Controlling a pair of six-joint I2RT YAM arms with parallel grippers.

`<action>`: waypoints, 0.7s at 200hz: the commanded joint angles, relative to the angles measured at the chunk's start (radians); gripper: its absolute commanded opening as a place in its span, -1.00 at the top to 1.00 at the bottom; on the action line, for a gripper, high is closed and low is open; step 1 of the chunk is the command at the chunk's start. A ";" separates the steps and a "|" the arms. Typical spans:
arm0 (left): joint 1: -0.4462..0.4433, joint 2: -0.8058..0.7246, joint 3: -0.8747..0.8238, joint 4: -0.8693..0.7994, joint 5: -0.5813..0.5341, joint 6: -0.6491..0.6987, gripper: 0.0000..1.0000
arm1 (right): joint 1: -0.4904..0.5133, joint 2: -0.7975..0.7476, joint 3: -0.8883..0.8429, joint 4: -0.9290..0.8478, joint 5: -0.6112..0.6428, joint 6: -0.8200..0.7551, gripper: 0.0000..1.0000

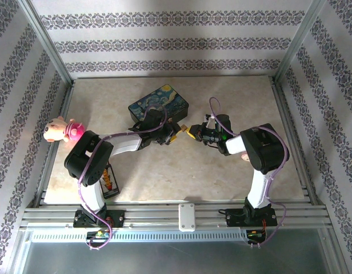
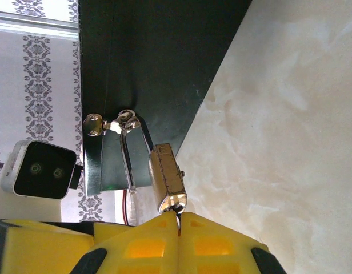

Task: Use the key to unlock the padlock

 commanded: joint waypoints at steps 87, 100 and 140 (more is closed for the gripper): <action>-0.006 -0.048 0.013 -0.146 -0.192 0.088 -0.31 | 0.089 -0.079 0.077 -0.166 0.116 -0.144 1.00; -0.006 -0.039 0.026 -0.136 -0.221 0.098 -0.39 | 0.101 -0.097 0.088 -0.212 0.134 -0.175 1.00; -0.009 -0.002 0.085 -0.122 -0.274 0.117 -0.75 | 0.139 -0.135 0.129 -0.319 0.200 -0.258 1.00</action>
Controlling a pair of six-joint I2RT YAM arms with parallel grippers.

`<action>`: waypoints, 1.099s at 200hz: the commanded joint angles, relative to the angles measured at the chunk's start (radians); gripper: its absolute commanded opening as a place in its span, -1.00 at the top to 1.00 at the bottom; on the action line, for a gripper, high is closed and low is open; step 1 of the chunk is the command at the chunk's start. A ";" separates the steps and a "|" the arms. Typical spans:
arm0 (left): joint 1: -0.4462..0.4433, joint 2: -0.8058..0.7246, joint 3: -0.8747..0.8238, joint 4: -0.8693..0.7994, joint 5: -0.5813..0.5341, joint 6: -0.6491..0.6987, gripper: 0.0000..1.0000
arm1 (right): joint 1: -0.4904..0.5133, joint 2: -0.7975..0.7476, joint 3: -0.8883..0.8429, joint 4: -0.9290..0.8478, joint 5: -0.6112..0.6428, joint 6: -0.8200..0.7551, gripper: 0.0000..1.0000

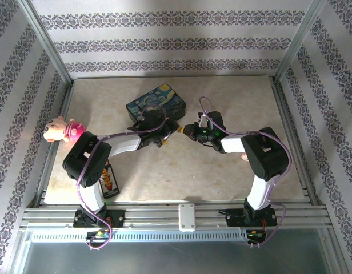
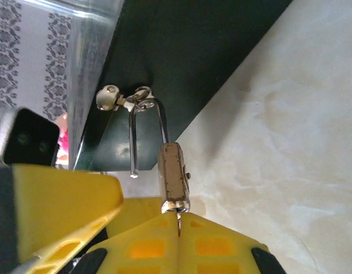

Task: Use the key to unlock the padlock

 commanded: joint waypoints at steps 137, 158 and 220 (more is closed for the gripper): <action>-0.023 0.113 0.168 -0.032 -0.141 0.049 -0.42 | 0.079 0.019 0.115 -0.064 0.116 -0.127 1.00; -0.025 0.118 0.180 -0.045 -0.140 0.064 -0.27 | 0.086 0.029 0.128 -0.065 0.122 -0.133 1.00; -0.025 0.111 0.159 -0.035 -0.123 0.057 0.20 | 0.106 0.040 0.156 -0.089 0.133 -0.162 0.92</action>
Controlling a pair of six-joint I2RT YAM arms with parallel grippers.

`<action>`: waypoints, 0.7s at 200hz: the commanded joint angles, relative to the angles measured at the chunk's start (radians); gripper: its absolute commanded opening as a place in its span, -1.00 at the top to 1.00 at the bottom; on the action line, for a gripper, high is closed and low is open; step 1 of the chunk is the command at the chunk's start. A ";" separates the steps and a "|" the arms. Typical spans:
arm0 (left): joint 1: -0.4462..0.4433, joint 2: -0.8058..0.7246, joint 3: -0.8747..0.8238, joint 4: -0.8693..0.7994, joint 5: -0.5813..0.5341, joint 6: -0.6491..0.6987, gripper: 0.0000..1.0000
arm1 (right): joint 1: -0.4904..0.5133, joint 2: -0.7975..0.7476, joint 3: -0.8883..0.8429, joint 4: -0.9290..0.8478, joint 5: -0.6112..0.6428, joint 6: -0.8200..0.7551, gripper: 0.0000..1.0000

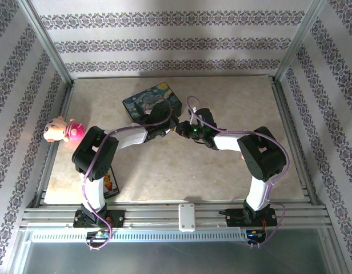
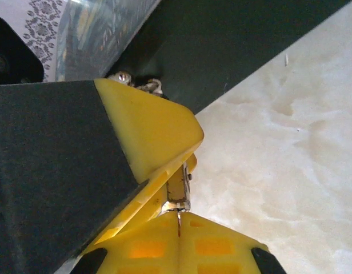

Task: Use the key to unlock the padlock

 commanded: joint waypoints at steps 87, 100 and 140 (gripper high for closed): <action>-0.017 -0.011 -0.035 0.040 0.017 0.008 0.40 | 0.003 -0.040 0.015 -0.019 0.052 -0.066 0.32; -0.018 -0.011 -0.041 0.042 0.015 0.005 0.40 | -0.003 -0.059 0.002 -0.032 0.062 -0.074 0.24; -0.017 -0.005 -0.066 0.050 0.019 -0.007 0.18 | -0.023 -0.103 -0.034 -0.047 0.079 -0.085 0.13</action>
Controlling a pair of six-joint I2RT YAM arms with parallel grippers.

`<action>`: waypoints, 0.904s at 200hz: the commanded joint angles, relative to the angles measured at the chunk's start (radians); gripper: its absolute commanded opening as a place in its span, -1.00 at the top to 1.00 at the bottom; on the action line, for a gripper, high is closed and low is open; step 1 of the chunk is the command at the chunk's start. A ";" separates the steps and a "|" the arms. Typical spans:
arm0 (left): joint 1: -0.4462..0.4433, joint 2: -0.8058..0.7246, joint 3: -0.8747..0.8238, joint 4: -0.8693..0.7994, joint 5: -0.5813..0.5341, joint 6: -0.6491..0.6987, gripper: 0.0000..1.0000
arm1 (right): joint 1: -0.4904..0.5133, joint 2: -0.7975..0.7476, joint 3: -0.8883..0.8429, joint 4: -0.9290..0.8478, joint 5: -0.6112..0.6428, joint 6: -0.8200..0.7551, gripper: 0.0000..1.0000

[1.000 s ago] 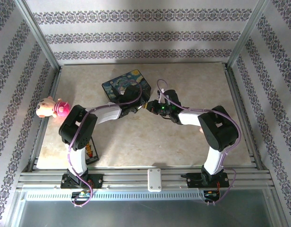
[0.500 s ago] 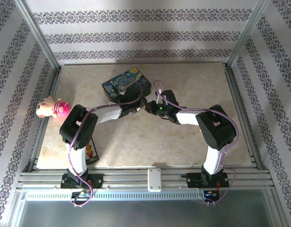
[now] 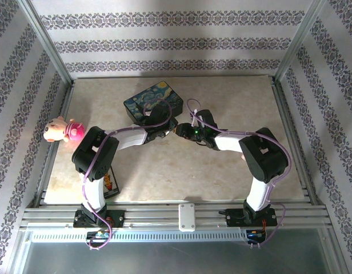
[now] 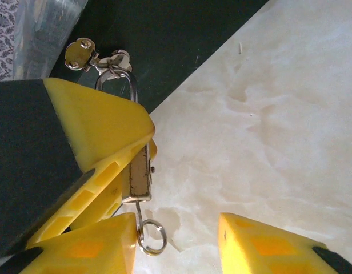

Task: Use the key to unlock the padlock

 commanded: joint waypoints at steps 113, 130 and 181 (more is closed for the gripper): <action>-0.014 -0.126 -0.111 0.023 0.026 -0.002 -0.57 | -0.048 -0.023 0.101 -0.083 -0.010 -0.188 0.18; -0.014 -0.189 -0.121 0.005 0.021 0.026 -0.83 | -0.043 -0.010 0.134 -0.115 -0.025 -0.235 0.20; 0.002 -0.360 -0.064 -0.259 -0.122 0.227 -0.99 | -0.025 0.067 0.257 -0.212 -0.100 -0.314 0.22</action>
